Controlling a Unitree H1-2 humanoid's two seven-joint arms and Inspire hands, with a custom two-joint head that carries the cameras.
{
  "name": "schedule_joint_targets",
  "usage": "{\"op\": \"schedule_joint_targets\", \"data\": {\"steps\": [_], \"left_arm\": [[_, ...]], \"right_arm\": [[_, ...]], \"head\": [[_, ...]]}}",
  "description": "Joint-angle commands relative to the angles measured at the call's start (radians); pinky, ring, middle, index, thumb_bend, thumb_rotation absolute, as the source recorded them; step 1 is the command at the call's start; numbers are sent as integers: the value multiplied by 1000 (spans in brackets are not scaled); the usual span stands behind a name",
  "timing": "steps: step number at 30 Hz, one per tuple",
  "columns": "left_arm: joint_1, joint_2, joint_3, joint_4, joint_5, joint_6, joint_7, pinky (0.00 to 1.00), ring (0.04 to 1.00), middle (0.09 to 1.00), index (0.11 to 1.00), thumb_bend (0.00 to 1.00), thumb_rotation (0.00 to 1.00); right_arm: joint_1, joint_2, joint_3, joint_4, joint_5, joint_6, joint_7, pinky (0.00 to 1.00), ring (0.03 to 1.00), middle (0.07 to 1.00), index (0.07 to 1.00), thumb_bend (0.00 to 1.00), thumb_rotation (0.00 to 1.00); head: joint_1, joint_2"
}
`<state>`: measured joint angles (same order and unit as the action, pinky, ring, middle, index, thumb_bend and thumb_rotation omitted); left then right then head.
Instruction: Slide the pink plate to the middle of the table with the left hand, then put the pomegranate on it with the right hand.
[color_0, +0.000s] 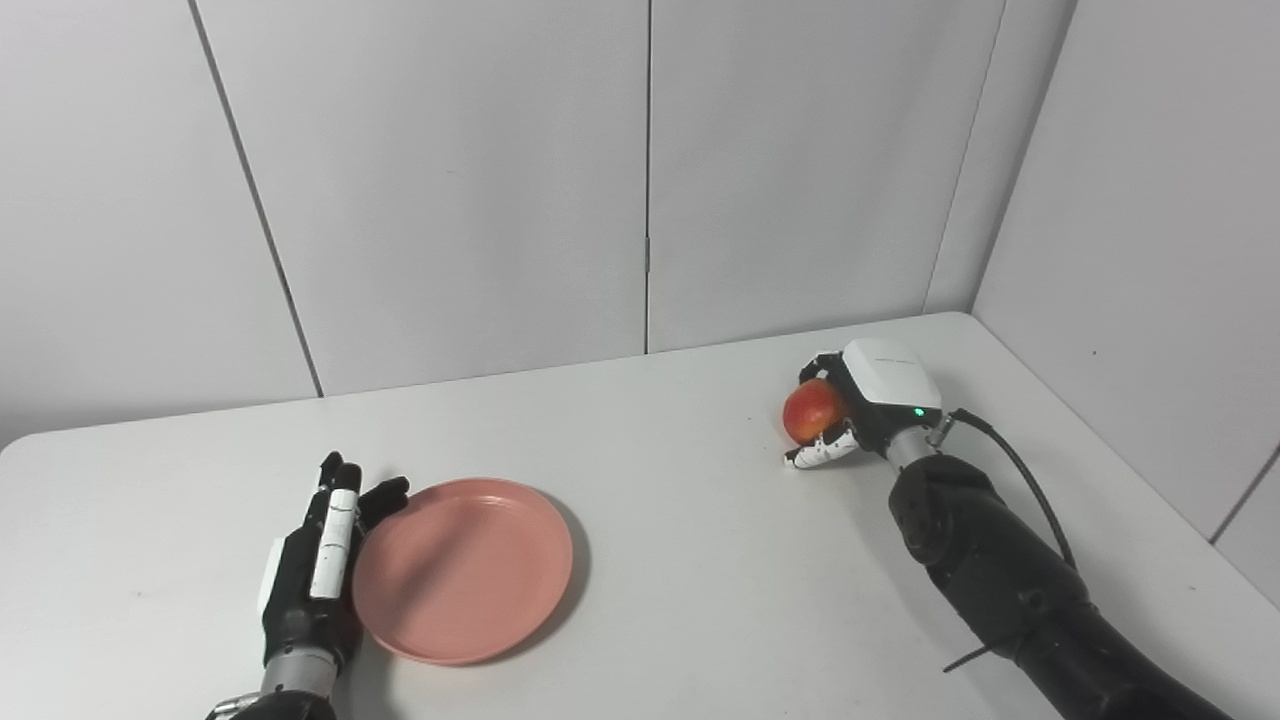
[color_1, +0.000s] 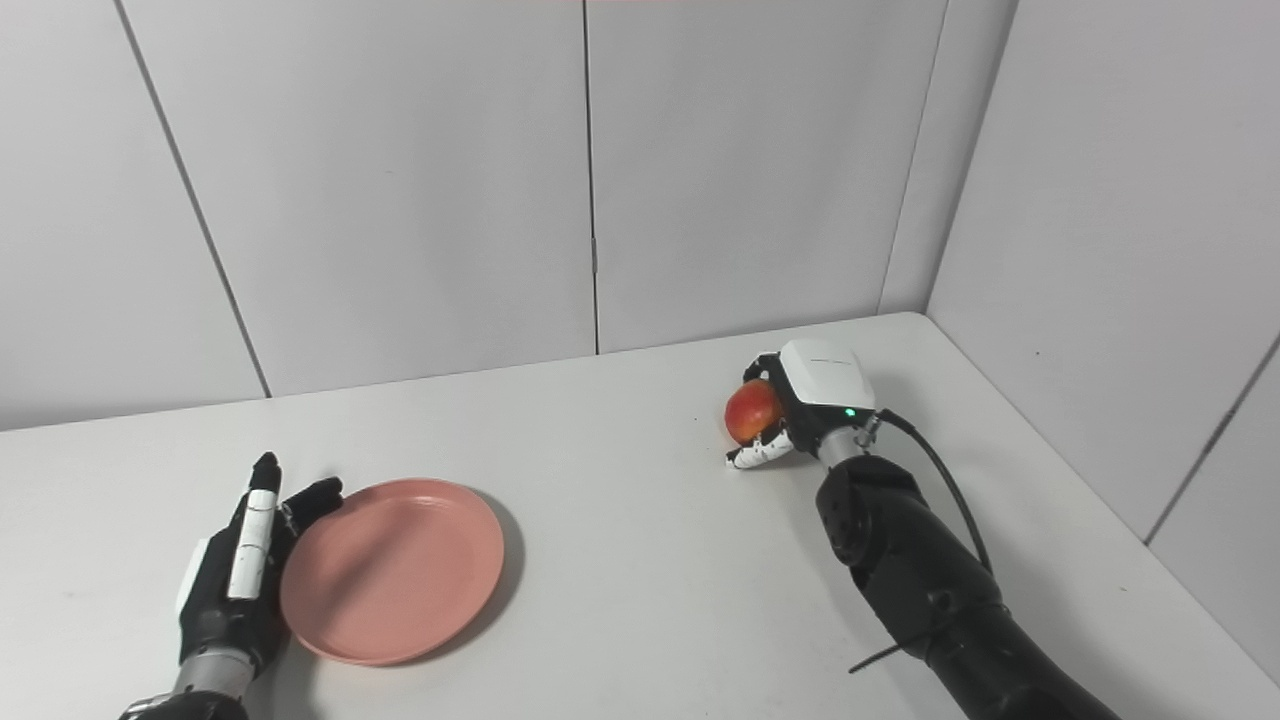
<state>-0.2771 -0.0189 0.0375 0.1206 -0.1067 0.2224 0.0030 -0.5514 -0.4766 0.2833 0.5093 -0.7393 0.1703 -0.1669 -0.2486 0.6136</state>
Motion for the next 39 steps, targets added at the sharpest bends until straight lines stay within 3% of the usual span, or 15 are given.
{"op": "schedule_joint_targets", "data": {"steps": [1, 6, 14, 18, 39], "left_arm": [[-17, -11, -7, -22, -2, 9, -5, 1000, 764, 700, 977, 814, 811], [-17, -14, -13, -22, 5, 10, -2, 1000, 765, 699, 987, 826, 808], [-17, -25, -22, -36, 15, 25, 9, 1000, 764, 700, 993, 824, 808], [-17, -34, -23, -41, 19, 31, 14, 1000, 765, 701, 992, 816, 802], [-24, -59, -35, -29, 33, 23, 25, 1000, 748, 681, 966, 809, 776]], "right_arm": [[-36, -15, -9, -54, 1, -34, -10, 351, 443, 542, 596, 822, 261], [-45, 10, -8, -160, 1, -21, 21, 351, 447, 553, 581, 821, 261], [-52, 83, -3, -261, 9, -58, 20, 355, 451, 553, 575, 810, 260], [-46, 118, 9, -294, 0, -79, 15, 307, 405, 528, 566, 800, 272], [-15, 207, 42, -414, 12, -99, 100, 330, 423, 517, 576, 792, 291]], "head": [[6, 0], [23, 2], [48, 8], [60, 9], [178, 28]]}}
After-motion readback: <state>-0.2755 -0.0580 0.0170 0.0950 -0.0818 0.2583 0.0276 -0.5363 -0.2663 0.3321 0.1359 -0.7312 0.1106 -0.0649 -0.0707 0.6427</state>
